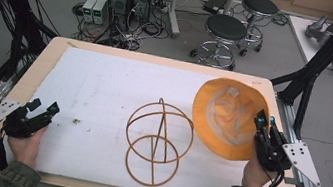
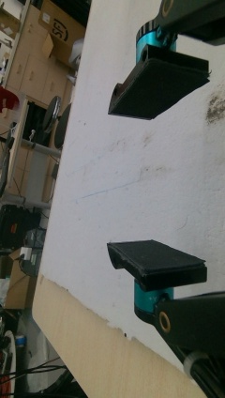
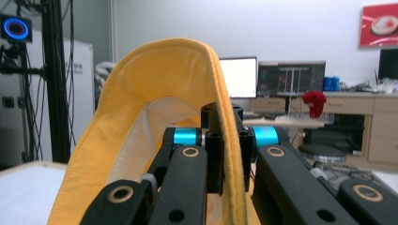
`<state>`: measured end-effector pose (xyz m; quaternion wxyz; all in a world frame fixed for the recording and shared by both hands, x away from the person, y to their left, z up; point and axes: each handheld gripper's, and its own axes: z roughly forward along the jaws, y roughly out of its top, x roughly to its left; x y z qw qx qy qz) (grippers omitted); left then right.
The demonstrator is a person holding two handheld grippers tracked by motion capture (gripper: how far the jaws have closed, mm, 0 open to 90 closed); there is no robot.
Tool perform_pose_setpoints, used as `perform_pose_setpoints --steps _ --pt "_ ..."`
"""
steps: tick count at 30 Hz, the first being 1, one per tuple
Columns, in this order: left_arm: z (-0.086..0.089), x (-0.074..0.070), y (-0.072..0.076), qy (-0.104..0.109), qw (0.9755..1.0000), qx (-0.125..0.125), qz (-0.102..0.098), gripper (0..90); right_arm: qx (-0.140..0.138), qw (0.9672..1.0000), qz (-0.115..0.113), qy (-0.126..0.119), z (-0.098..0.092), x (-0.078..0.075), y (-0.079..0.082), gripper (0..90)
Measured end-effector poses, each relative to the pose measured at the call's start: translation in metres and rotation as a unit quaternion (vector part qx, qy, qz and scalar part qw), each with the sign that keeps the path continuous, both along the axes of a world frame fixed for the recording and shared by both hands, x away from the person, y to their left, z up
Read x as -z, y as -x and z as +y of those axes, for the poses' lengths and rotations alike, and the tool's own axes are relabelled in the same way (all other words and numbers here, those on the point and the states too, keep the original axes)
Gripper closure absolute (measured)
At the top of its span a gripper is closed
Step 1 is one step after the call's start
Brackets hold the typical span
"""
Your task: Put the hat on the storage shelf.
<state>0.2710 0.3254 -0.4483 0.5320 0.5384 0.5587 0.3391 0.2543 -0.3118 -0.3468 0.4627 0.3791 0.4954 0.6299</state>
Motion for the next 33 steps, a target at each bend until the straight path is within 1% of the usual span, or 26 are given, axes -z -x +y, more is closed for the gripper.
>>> perform_pose_setpoints --steps 3,4,6,7,8,9,10,14,19,21,22,23,25,26,28,33 --pt "0.0 0.0 0.001 -0.002 1.0 0.001 0.0 28.9 0.005 1.0 -0.006 -0.003 0.0 -0.007 0.003 87.2" --pt "0.001 -0.001 0.001 -0.003 1.0 0.001 0.0 28.9 0.005 0.9998 -0.018 0.007 -0.001 -0.01 0.002 87.3" --pt "0.001 -0.001 0.001 -0.002 1.0 0.0 0.0 28.9 0.01 0.9998 -0.02 -0.002 -0.001 -0.014 0.005 87.2" --pt "0.001 -0.001 0.001 -0.002 1.0 0.0 0.0 28.9 0.012 0.9995 -0.028 0.001 -0.002 -0.017 0.006 87.3" --pt "0.001 -0.001 0.001 -0.002 1.0 0.0 0.0 28.9 0.012 0.9995 -0.031 -0.002 -0.002 -0.019 0.007 87.2" --pt "0.001 -0.001 0.001 -0.003 1.0 0.0 0.0 28.9 0.011 0.9986 -0.05 0.013 -0.004 -0.022 0.006 87.3" --pt "0.0 -0.001 0.001 -0.003 1.0 0.0 -0.001 28.9 0.012 0.9989 -0.046 -0.002 -0.004 -0.025 0.008 87.2" --pt "0.001 -0.001 0.001 -0.003 1.0 0.0 -0.001 28.9 0.017 0.9985 -0.051 -0.004 -0.003 -0.027 0.008 87.2" --pt "0.001 -0.001 0.001 -0.003 1.0 -0.002 0.0 28.9 0.017 0.9987 -0.047 -0.004 0.0 -0.028 0.004 87.2" --pt "0.0 -0.001 0.001 -0.003 1.0 0.0 -0.001 28.9 0.022 0.9988 -0.043 -0.001 0.003 -0.029 0.001 87.3" --pt "-0.001 -0.001 0.001 -0.003 1.0 0.0 -0.001 28.9 0.024 0.9989 -0.04 0.006 0.008 -0.031 -0.002 87.2" --pt "-0.001 -0.001 0.001 -0.003 1.0 0.0 -0.001 28.9 0.024 0.9989 -0.04 0.006 0.008 -0.031 -0.002 87.2" --pt "-0.001 -0.001 0.001 -0.003 1.0 0.001 -0.002 28.9 0.026 0.9989 -0.037 0.015 0.015 -0.035 -0.005 87.2" --pt "-0.001 -0.001 0.001 -0.003 1.0 0.001 -0.002 28.9 0.026 0.9989 -0.037 0.015 0.015 -0.035 -0.005 87.2" --pt "0.0 -0.001 0.002 -0.002 1.0 0.001 -0.001 28.9 0.024 0.9989 -0.034 0.021 0.021 -0.038 -0.009 87.3" --pt "0.0 -0.001 0.002 -0.003 1.0 0.002 -0.001 28.9 0.022 0.999 -0.033 0.023 0.026 -0.04 -0.012 87.2"
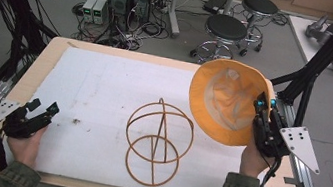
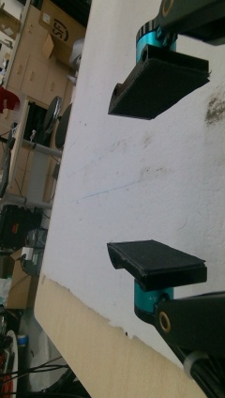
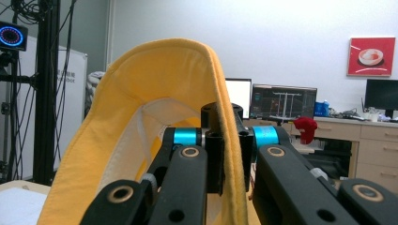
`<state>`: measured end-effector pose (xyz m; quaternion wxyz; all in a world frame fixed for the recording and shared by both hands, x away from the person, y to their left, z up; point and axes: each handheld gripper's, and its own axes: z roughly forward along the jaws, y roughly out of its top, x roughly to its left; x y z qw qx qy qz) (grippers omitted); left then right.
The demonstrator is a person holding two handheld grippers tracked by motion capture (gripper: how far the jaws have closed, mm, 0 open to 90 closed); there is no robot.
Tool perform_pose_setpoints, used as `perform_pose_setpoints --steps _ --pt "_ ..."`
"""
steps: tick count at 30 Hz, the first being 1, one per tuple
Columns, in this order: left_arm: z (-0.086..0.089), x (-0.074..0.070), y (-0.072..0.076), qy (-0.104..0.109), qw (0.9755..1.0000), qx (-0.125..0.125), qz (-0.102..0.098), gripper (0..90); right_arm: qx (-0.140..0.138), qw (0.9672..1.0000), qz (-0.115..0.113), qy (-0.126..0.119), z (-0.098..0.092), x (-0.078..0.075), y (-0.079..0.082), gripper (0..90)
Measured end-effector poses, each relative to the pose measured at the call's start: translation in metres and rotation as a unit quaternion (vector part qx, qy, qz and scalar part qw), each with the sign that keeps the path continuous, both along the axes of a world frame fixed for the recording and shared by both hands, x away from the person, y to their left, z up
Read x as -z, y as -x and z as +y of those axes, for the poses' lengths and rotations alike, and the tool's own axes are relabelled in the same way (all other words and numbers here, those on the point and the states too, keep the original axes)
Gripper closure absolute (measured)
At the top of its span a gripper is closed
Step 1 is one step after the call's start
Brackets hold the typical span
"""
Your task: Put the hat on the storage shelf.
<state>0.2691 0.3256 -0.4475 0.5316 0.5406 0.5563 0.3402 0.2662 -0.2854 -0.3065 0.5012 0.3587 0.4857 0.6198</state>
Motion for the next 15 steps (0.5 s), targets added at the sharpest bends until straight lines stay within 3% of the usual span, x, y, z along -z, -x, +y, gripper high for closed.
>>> perform_pose_setpoints --steps 15 --pt "0.0 0.0 0.001 0.001 1.0 0.002 -0.001 28.9 -0.015 0.9998 -0.005 0.013 0.024 -0.01 -0.007 87.2"
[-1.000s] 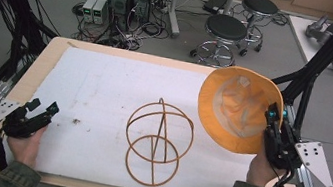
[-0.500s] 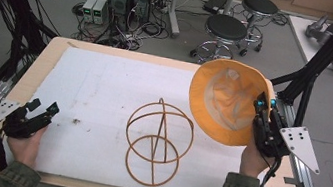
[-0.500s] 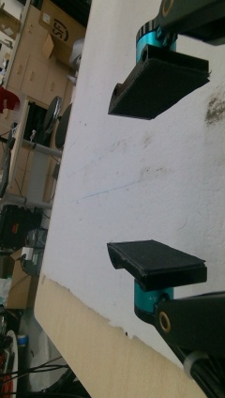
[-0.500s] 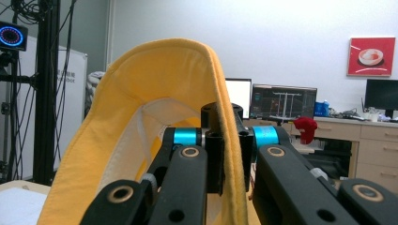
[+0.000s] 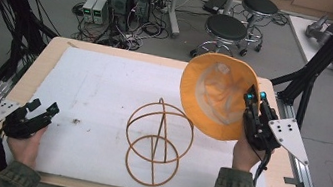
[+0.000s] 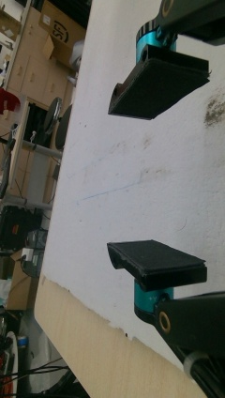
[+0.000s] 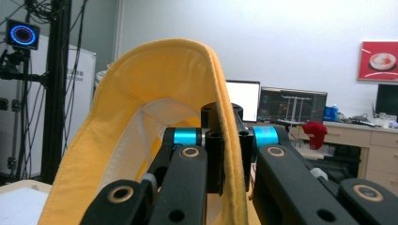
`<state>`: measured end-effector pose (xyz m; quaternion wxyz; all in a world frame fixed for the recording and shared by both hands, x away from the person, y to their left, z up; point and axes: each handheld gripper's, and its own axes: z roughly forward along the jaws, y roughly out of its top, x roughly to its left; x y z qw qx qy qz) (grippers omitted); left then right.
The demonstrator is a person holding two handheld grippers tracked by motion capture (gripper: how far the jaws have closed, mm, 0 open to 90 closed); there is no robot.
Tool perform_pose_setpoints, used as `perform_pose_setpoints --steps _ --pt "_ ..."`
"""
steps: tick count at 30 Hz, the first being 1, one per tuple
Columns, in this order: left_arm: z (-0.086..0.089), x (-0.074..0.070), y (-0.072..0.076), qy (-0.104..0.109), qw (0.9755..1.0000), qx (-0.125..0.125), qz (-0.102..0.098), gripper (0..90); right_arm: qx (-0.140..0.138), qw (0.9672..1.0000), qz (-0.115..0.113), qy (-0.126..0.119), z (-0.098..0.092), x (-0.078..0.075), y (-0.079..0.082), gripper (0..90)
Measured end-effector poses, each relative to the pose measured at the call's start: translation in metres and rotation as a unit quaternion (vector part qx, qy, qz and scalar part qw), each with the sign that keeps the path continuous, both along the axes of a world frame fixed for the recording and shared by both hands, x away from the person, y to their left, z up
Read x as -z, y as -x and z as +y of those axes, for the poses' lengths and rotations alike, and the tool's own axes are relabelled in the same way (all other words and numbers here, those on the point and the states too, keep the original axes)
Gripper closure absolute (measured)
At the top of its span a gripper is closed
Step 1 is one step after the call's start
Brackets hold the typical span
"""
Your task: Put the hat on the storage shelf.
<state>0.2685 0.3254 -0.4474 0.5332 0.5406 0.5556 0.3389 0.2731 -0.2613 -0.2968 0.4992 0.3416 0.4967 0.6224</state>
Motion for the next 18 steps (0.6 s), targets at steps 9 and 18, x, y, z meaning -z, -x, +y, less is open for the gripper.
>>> perform_pose_setpoints --steps 9,18 --pt "0.0 0.0 0.0 0.0 1.0 0.0 0.0 28.9 -0.024 0.9996 -0.012 0.01 0.017 -0.008 0.003 87.2" --pt "0.0 0.0 0.0 0.003 1.0 0.0 0.0 28.9 -0.073 0.9972 -0.015 0.002 0.04 -0.02 0.01 87.1"
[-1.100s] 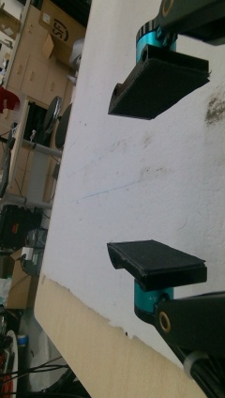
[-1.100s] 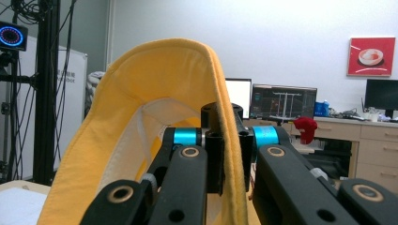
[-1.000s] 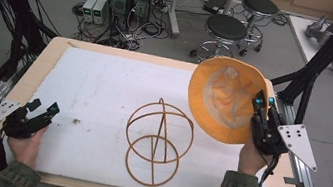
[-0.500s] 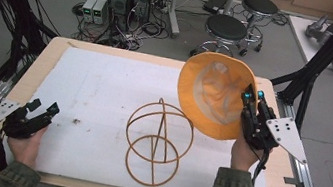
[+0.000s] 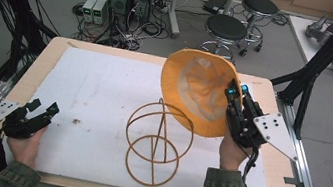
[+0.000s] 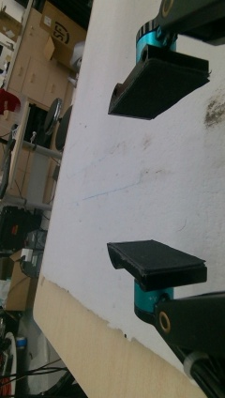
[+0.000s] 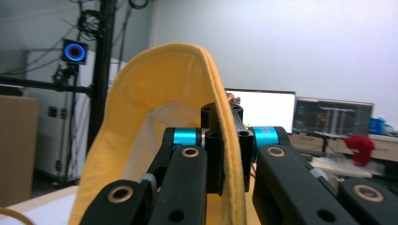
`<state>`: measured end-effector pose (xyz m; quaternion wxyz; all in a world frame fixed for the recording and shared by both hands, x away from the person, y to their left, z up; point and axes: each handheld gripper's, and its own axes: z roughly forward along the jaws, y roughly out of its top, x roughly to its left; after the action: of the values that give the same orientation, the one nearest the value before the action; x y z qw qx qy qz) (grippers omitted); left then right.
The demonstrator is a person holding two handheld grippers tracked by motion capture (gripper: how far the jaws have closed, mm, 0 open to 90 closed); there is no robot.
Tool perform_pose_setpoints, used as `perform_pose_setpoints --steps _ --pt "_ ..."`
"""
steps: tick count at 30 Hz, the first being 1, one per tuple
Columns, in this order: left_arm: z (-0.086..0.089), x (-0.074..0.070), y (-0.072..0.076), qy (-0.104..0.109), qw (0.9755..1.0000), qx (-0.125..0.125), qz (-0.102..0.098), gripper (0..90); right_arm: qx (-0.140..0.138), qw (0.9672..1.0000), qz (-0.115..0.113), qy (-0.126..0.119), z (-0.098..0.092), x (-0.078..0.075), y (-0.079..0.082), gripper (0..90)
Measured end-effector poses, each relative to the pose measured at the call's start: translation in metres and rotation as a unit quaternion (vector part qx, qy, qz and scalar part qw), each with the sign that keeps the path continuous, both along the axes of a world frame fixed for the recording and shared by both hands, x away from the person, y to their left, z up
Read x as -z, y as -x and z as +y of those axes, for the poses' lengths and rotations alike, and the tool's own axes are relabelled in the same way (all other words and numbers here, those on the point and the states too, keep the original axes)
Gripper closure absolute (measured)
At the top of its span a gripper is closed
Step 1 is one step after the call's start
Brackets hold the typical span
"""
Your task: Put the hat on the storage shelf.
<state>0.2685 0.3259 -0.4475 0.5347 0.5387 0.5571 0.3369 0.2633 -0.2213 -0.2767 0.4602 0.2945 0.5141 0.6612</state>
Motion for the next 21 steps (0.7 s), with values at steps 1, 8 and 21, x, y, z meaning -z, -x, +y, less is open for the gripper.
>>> perform_pose_setpoints --steps 1,8,21 --pt "0.0 0.0 0.0 0.0 1.0 0.0 0.0 28.9 -0.005 1.0 -0.002 0.002 0.003 -0.001 0.001 87.1" --pt "0.001 0.0 0.0 0.003 1.0 -0.001 0.0 28.9 -0.037 0.9992 -0.008 0.014 0.025 -0.003 0.009 87.1" --pt "0.001 0.0 0.0 0.003 1.0 0.0 0.0 28.9 -0.068 0.9971 -0.021 0.027 0.043 -0.006 0.022 87.1"
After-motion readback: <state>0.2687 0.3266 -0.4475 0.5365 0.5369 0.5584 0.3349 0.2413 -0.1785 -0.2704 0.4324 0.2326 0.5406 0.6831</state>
